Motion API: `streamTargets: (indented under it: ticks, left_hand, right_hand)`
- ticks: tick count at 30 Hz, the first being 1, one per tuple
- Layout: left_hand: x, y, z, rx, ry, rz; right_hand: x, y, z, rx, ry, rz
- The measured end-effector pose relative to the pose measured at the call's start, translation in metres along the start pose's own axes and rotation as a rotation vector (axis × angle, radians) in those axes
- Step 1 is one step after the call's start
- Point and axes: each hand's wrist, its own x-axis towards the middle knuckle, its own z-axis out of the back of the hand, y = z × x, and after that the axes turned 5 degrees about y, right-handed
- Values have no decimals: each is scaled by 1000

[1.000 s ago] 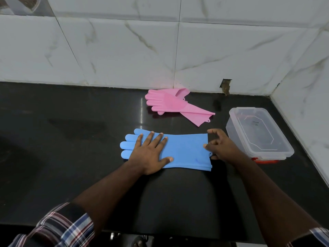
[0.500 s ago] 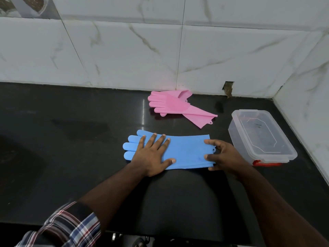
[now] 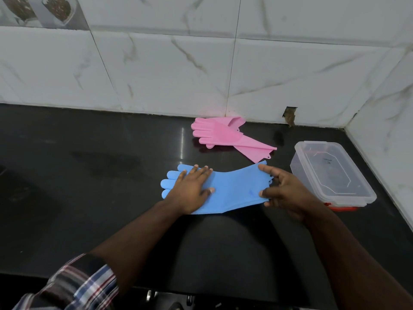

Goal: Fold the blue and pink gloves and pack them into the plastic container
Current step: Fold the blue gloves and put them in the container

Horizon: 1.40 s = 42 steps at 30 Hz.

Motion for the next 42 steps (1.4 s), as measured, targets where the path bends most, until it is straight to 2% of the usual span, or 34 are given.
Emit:
streamTargets:
  ticks: [2, 4, 5, 7, 10, 12, 14, 20, 29, 40, 42]
  left_hand:
    - [-9, 16, 11, -143, -205, 40]
    - [-23, 39, 21, -213, -320, 204]
    - [-30, 51, 25, -215, -316, 300]
    - [-43, 71, 31, -261, -191, 423]
    - [-53, 78, 37, -594, -37, 453]
    - [-54, 75, 39, -772, -20, 446]
    - [-53, 72, 38, -838, -42, 429]
    - [-51, 79, 28, -931, -86, 430]
    - [-52, 79, 24, -942, -123, 421]
    - [-53, 80, 25, -854, -148, 374]
    - [-54, 79, 26, -849, -154, 380]
  right_hand:
    - [-1, 5, -4, -10, -6, 5]
    - [-3, 11, -9, -66, -16, 9]
    - [-4, 15, -11, -96, -21, 18]
    - [-5, 22, -18, -154, -20, 48]
    - [-5, 34, -32, -255, -19, 87]
    - [-3, 42, -45, -316, -17, 109]
    - [1, 50, -59, -357, -16, 125]
    - [18, 60, -113, -515, 3, 155]
    - [35, 62, -186, -791, 31, 143]
    - [36, 57, -222, -1113, 110, 153]
    - [32, 61, -223, -1095, 93, 184]
